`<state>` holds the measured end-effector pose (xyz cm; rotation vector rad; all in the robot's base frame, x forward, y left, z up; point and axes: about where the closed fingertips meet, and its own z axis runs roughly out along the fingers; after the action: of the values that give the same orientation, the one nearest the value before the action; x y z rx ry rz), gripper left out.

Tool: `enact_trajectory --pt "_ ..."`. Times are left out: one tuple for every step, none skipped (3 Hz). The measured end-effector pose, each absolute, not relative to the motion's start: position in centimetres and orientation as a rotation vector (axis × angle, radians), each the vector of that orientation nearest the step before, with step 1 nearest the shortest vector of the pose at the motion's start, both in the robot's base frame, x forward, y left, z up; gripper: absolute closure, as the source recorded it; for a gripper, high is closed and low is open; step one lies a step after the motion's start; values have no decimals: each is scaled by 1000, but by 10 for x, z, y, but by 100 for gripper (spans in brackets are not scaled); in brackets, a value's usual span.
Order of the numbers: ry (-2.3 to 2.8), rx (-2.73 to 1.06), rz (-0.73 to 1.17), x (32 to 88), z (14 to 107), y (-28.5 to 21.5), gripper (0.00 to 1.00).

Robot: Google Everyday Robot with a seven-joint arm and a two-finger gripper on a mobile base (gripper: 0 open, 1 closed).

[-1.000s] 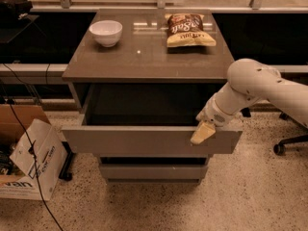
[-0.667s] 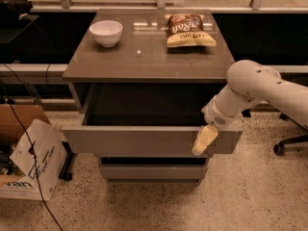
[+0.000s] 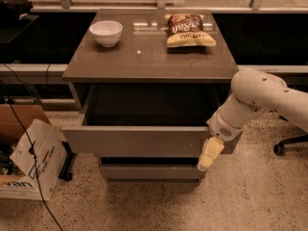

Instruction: Open top drawer

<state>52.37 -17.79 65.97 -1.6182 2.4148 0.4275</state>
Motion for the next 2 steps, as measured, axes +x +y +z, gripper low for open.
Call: enact_trajectory --pt "2449 -1642 458 496 662 -175 16" --pt "2477 -1673 454 469 673 -172 39"
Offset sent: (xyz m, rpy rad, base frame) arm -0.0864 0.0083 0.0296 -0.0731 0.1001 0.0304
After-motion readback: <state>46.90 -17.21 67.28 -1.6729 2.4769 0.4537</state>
